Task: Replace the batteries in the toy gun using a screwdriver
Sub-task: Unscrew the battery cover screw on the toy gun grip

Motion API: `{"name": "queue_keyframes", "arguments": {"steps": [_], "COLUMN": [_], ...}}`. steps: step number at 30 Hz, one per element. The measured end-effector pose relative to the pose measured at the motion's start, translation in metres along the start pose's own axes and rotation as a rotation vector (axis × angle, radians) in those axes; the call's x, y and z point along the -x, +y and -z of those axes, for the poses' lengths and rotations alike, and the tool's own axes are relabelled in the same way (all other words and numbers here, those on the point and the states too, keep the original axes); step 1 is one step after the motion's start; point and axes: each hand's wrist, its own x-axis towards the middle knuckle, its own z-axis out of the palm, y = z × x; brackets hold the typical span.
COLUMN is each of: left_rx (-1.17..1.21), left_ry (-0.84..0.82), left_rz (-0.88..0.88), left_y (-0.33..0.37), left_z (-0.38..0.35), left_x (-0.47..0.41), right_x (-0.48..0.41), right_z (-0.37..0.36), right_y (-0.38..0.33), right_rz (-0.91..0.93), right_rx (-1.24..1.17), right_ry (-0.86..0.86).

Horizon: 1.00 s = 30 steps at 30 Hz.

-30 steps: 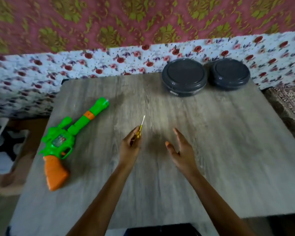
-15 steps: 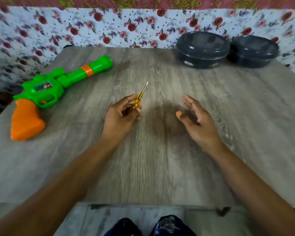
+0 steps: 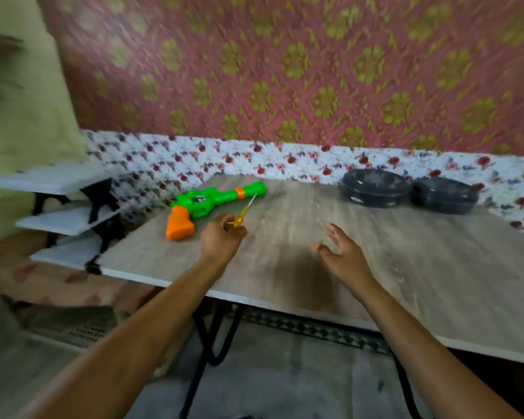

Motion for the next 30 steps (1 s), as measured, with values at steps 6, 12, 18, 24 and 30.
{"name": "queue_keyframes", "arguments": {"steps": [6, 12, 18, 24, 30], "left_rx": [-0.183, -0.384, -0.497, -0.569, -0.533], "left_ry": [0.099, 0.045, -0.122, -0.175, -0.196], "left_rz": [-0.041, -0.011, 0.018, 0.04, -0.026], "left_y": [-0.004, -0.035, -0.072, -0.088, -0.08], "left_z": [0.06, 0.088, 0.079, 0.06, 0.04], "left_x": [-0.033, -0.098, -0.161, -0.177, -0.147], "right_x": [-0.019, -0.067, -0.115, -0.132, -0.118], "right_z": [-0.056, -0.134, -0.183, -0.181, -0.149], "right_y": [-0.046, -0.074, -0.079, -0.071, -0.061], "right_rz": [0.051, 0.087, 0.056, 0.027, 0.024], "right_rx": [-0.072, -0.012, 0.155, 0.141, 0.107], "right_ry": [-0.099, -0.175, -0.272, -0.303, -0.253]}}
